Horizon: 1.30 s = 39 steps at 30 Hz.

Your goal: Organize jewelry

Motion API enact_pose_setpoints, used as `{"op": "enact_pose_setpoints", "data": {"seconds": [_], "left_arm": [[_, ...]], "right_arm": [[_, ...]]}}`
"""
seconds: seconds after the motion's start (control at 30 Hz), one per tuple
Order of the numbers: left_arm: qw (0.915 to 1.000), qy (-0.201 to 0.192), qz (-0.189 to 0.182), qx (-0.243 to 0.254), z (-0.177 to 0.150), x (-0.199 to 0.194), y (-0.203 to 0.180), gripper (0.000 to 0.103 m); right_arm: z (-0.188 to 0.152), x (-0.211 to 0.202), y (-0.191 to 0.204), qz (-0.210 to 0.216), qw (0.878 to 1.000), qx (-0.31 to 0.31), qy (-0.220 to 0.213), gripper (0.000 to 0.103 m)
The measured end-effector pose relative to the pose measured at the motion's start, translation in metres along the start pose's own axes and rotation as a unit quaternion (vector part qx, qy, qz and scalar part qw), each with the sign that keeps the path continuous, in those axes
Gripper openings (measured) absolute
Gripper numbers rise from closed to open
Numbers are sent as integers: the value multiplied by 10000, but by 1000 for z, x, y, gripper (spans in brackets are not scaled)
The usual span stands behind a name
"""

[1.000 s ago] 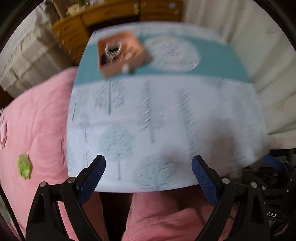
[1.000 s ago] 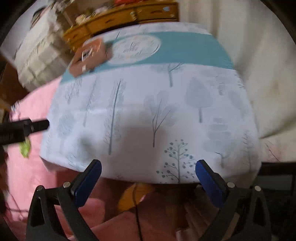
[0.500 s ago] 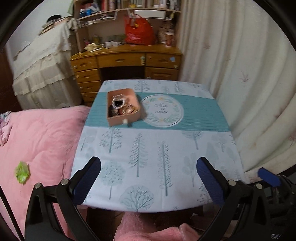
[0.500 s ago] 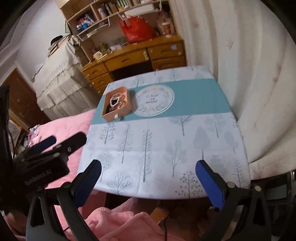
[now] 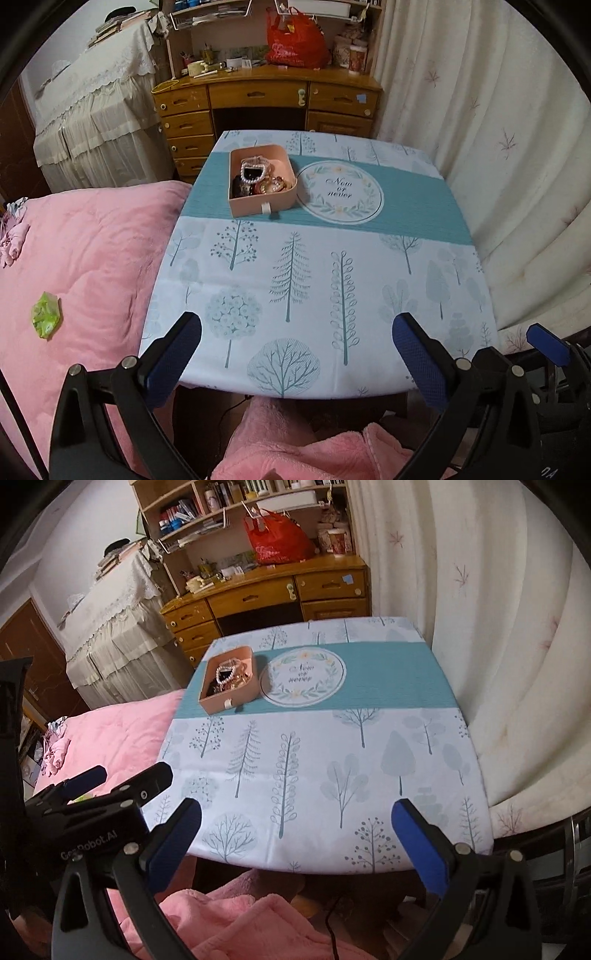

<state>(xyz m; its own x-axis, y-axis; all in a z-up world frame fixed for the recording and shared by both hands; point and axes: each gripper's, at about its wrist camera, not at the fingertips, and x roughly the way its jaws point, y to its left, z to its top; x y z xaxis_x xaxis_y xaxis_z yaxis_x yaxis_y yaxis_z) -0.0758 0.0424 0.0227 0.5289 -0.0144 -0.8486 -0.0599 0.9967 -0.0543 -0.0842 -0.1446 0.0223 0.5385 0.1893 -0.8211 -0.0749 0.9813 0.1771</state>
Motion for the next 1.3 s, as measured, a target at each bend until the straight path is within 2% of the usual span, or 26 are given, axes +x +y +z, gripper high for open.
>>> {"op": "enact_pose_setpoints", "data": {"seconds": [0.37, 1.3], "left_arm": [[9999, 14, 112, -100, -2, 0, 2, 102], [9996, -103, 267, 0, 3, -4, -7, 102]], "right_arm": [[-3, 2, 6, -28, 9997, -217, 76, 103], [0, -2, -2, -6, 9998, -179, 26, 103]]}}
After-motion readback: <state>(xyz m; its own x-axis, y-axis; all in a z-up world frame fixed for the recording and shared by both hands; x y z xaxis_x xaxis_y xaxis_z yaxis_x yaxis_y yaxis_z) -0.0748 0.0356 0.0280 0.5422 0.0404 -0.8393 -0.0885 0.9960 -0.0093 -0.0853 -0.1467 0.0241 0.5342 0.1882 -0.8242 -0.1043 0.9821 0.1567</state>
